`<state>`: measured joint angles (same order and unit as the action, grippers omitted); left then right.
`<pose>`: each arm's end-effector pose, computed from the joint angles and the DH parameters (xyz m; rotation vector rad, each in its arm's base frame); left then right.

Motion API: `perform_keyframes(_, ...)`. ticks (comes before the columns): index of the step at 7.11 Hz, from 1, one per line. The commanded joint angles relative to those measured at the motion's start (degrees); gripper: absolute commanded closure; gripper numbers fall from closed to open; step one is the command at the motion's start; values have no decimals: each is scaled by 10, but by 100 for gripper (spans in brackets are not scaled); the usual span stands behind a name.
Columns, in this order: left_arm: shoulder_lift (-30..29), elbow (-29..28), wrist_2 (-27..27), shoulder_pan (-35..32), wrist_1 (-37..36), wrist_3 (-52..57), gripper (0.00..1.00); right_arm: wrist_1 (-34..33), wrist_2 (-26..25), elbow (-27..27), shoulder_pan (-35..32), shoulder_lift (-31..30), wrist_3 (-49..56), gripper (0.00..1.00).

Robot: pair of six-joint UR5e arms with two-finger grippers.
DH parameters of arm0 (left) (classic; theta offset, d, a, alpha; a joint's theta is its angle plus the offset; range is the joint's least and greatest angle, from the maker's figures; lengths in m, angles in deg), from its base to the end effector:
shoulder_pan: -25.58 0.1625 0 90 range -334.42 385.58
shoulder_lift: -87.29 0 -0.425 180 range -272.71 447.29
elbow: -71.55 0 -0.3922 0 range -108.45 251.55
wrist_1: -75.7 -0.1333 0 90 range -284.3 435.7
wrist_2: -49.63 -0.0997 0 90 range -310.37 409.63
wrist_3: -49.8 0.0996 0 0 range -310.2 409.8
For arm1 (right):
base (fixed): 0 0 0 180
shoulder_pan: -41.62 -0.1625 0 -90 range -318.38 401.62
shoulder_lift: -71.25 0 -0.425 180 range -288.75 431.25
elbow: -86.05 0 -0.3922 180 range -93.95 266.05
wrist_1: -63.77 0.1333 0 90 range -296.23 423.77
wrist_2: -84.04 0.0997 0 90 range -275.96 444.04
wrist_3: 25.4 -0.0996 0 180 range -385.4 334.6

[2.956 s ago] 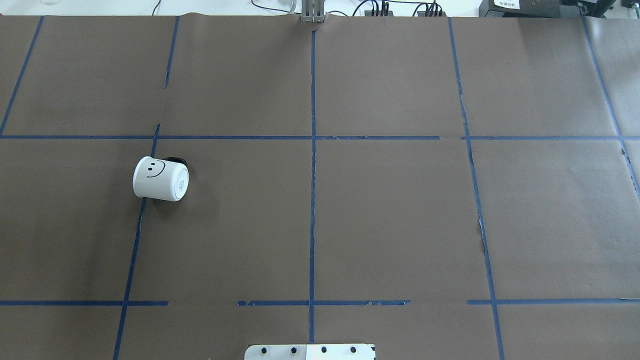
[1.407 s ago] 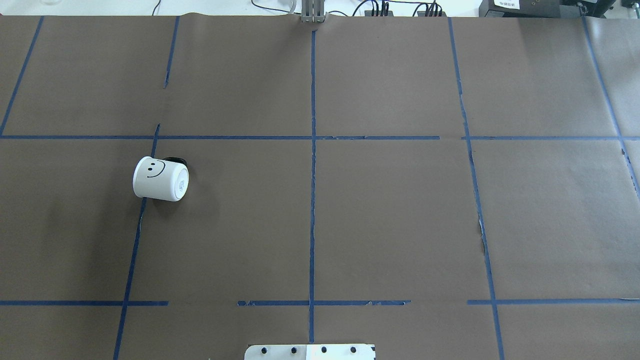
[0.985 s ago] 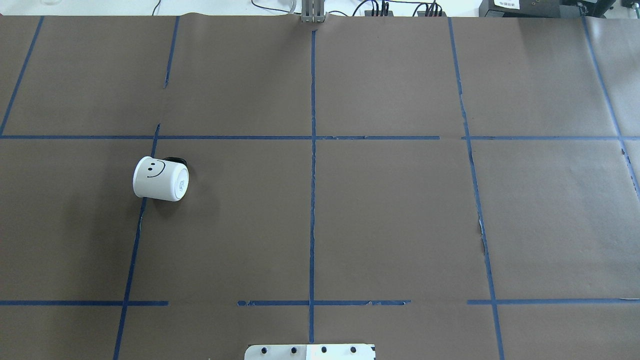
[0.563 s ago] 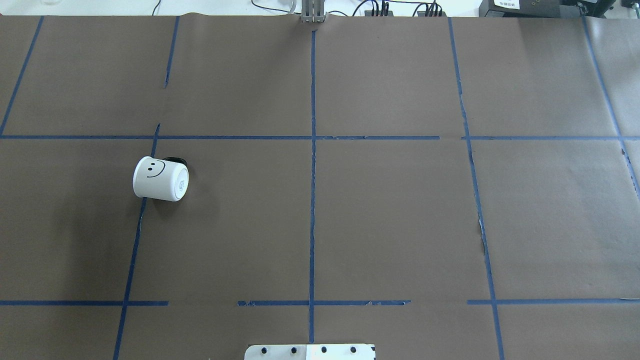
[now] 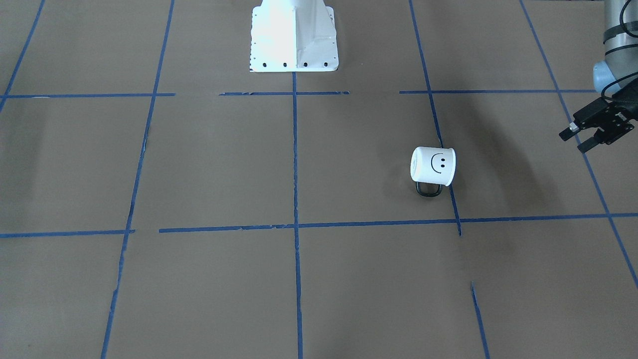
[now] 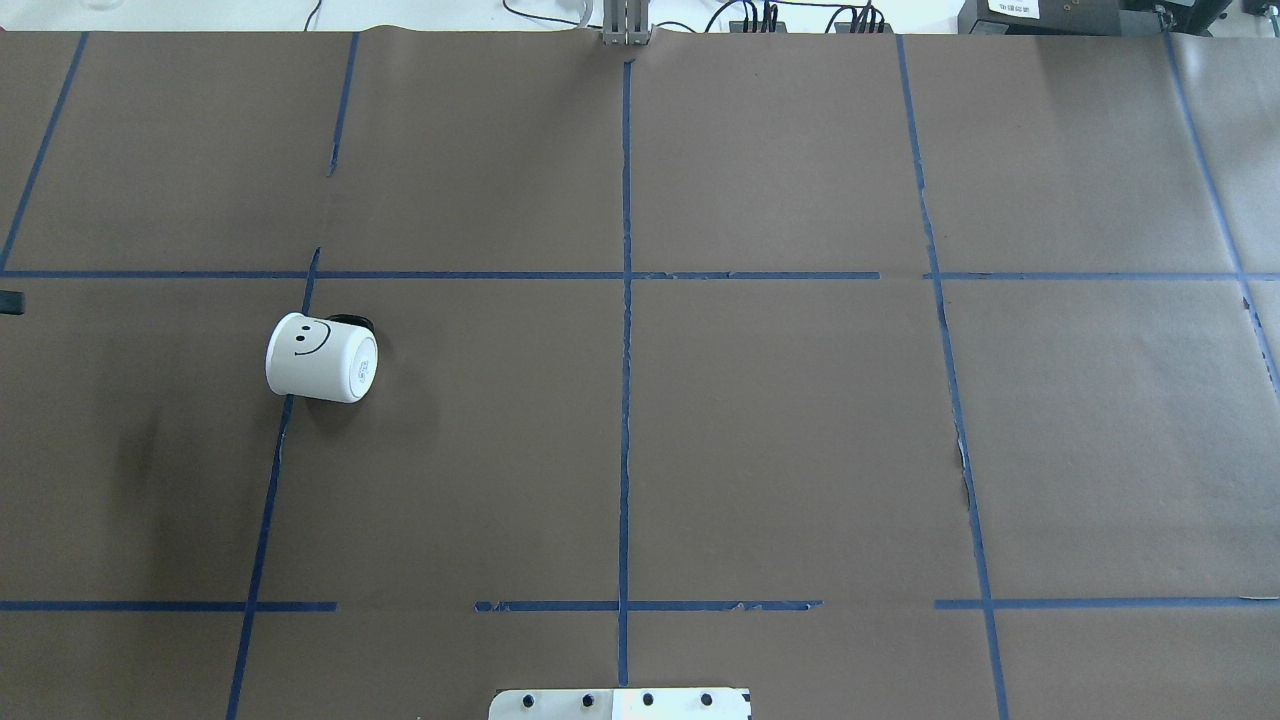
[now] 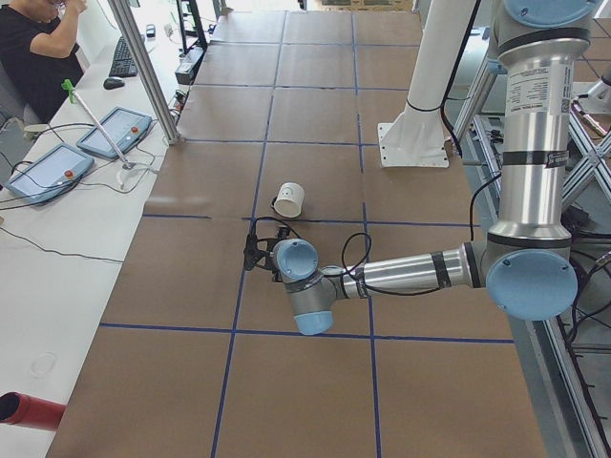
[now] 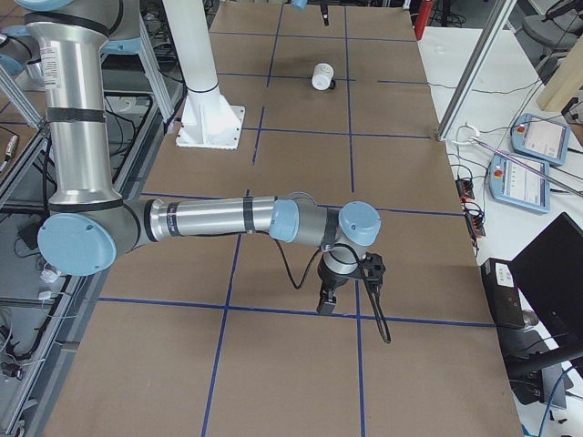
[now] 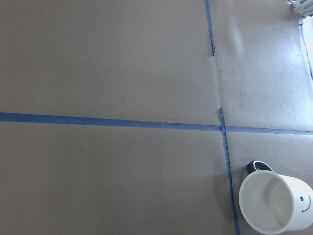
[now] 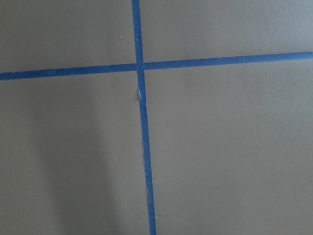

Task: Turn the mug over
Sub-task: 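Move the left gripper toward the open end of the sideways white mug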

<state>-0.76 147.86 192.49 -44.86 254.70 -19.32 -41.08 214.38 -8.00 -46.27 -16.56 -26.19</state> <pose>0.0997 -0.4415 0.6147 0.2894 1.3680 -0.1296 0.0506 -0.4955 0.6345 -0.1617 -0.6988 0.0309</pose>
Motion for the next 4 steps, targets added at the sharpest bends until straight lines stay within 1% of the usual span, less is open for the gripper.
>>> perform_keyframes(1,0,0,-70,61,102,-137,0,0,0,0,0,0,0,0)
perform_keyframes(2,0,-1,-115,91,157,-207,0,0,0,0,0,0,0,0)
perform_keyframes(4,-8,0,-228,167,207,-288,0,0,0,0,0,0,0,0)
